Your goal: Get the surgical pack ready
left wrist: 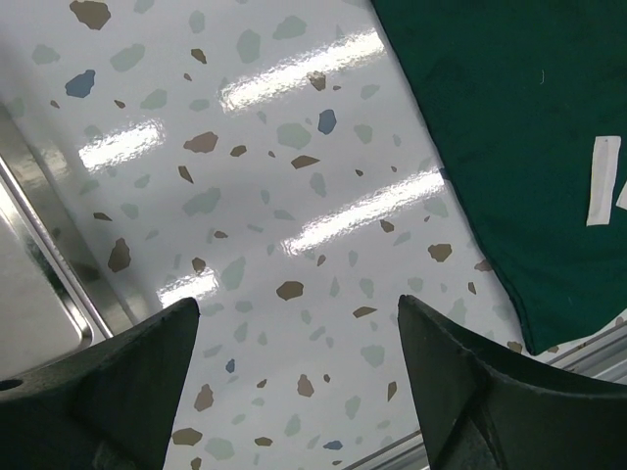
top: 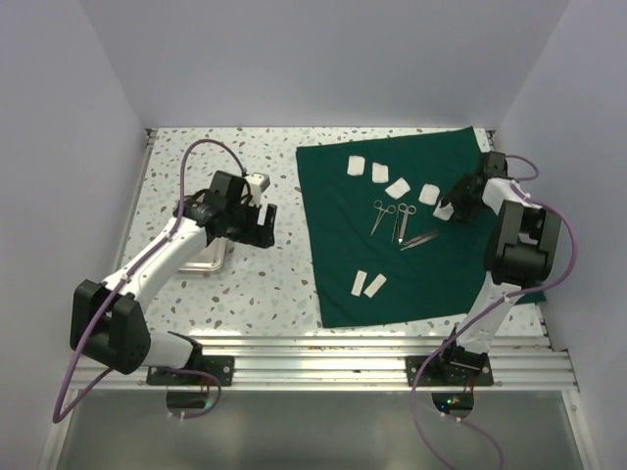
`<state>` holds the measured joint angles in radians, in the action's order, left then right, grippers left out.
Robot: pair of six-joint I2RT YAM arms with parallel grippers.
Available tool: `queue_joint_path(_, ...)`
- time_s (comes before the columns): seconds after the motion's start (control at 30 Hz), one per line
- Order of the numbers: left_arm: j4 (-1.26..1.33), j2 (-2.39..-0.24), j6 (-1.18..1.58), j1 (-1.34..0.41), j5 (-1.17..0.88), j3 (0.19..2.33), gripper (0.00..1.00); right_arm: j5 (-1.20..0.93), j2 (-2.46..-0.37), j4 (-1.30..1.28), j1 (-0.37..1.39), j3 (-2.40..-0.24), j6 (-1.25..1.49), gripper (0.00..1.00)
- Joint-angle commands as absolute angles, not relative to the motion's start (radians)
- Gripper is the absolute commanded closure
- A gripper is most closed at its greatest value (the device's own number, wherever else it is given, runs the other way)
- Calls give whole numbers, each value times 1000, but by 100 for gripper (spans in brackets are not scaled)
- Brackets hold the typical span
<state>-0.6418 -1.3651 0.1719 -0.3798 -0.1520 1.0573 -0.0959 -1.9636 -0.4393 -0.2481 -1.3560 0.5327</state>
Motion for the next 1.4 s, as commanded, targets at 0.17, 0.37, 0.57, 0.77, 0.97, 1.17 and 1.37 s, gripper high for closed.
queue_joint_path(0.17, -629, -1384, 149, -368, -160, 1108, 14, -104, -2006, -397, -275, -1399, 505, 48)
queue_joint_path(0.37, -634, -1404, 144, -365, -155, 1120, 14, -141, -2029, -382, -279, -1430, 488, 57)
queue_joint_path(0.57, -637, -1414, 140, -364, -155, 1126, 14, -187, -2063, -374, -279, -1448, 491, 61)
queue_joint_path(0.77, -635, -1420, 138, -362, -161, 1120, 15, -170, -2069, -396, -281, -1471, 479, 86)
queue_joint_path(0.97, -637, -1430, 137, -362, -170, 1117, 15, -166, -2030, -426, -281, -1511, 463, 100)
queue_joint_path(1.17, -629, -1439, 137, -359, -178, 1115, 16, -238, -1945, -397, -281, -1494, 495, 100)
queue_joint_path(1.37, -627, -1453, 137, -357, -190, 1123, 16, -302, -1908, -356, -279, -1500, 549, 100)
